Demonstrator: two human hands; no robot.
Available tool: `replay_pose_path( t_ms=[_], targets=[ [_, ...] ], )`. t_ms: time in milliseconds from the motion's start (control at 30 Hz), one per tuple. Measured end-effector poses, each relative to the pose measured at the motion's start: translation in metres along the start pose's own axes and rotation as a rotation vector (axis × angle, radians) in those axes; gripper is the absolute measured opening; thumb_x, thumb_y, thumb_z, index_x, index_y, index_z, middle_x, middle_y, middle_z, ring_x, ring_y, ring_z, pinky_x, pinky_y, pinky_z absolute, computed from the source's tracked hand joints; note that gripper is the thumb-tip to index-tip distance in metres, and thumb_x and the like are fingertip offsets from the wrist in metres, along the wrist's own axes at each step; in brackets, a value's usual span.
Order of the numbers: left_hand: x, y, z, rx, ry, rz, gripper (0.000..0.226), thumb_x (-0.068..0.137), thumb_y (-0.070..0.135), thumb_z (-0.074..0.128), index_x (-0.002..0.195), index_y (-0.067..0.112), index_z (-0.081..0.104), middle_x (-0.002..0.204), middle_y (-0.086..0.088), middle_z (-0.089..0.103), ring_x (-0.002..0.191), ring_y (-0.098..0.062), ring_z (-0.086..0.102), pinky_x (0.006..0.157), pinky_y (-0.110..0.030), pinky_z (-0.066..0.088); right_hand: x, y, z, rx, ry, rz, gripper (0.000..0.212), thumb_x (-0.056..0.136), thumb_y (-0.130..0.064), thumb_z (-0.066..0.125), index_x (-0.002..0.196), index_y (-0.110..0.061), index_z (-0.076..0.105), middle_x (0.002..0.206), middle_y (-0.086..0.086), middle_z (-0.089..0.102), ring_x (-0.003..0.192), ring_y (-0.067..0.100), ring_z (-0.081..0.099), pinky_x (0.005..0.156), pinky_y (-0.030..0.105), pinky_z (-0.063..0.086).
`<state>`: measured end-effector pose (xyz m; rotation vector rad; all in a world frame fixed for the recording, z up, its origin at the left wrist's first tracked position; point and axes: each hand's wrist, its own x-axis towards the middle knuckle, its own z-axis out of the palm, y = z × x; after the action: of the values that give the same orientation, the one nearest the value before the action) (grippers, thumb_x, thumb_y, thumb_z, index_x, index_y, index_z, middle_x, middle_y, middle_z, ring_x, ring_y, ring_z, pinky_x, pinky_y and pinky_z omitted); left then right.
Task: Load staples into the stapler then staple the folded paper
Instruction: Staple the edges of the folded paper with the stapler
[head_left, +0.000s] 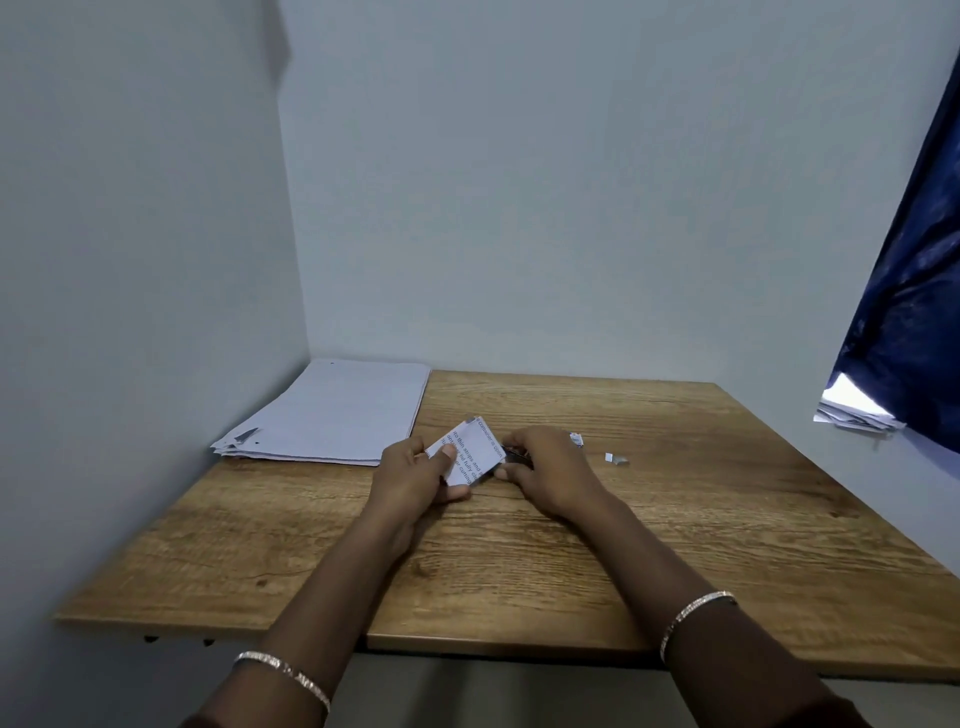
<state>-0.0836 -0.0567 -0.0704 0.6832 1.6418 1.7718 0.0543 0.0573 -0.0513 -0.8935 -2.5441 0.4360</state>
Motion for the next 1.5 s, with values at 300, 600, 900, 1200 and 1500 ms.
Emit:
replay_pose_path(
  t_ms=[300,600,900,1200,1500],
  targets=[
    [0.037,0.015,0.019,-0.205,-0.002,-0.064,0.019,0.089,0.010,0.074,0.097,-0.006,0.069,0.076,-0.015,0.070,0.057,-0.019,0.058,0.055,-0.026,0.059,-0.008,0.023,-0.003,1.025,0.202,0.351,0.024,0.098,-0.012,0.065,0.121,-0.004,0.066,0.097,0.008,0.073,0.083,0.017,0.073,0.072,0.027,0.059],
    [0.037,0.009,0.016,-0.034,0.024,0.183,0.020,0.087,0.024,0.077,0.091,0.004,0.076,0.084,-0.027,0.075,0.053,-0.016,0.059,0.062,-0.029,0.054,-0.009,0.015,-0.001,1.267,-0.081,0.285,0.020,0.097,-0.014,0.066,0.115,-0.006,0.072,0.095,0.011,0.077,0.089,0.017,0.075,0.078,0.027,0.062],
    [0.032,0.012,0.015,0.012,0.056,0.343,0.019,0.090,0.022,0.074,0.091,0.003,0.075,0.082,-0.028,0.073,0.048,-0.012,0.060,0.058,-0.028,0.055,-0.014,0.012,-0.005,1.313,-0.090,0.294,0.025,0.098,-0.012,0.064,0.115,0.005,0.068,0.093,0.017,0.071,0.083,0.018,0.071,0.077,0.024,0.062],
    [0.027,0.011,0.021,0.156,-0.003,0.429,0.010,0.088,0.023,0.077,0.088,0.013,0.076,0.070,-0.022,0.071,0.047,-0.016,0.065,0.056,-0.029,0.057,-0.013,0.011,-0.002,1.285,-0.111,0.277,0.014,0.099,-0.012,0.064,0.101,-0.001,0.072,0.080,0.012,0.070,0.069,0.015,0.065,0.068,0.022,0.055],
    [0.025,0.010,0.026,0.126,-0.070,0.432,0.012,0.090,0.026,0.074,0.093,0.014,0.074,0.066,-0.004,0.076,0.048,-0.018,0.068,0.054,-0.030,0.058,-0.007,0.009,0.006,1.281,0.024,0.378,0.020,0.098,-0.004,0.063,0.107,0.012,0.068,0.082,0.014,0.067,0.060,0.015,0.061,0.055,0.024,0.052]
  ],
)
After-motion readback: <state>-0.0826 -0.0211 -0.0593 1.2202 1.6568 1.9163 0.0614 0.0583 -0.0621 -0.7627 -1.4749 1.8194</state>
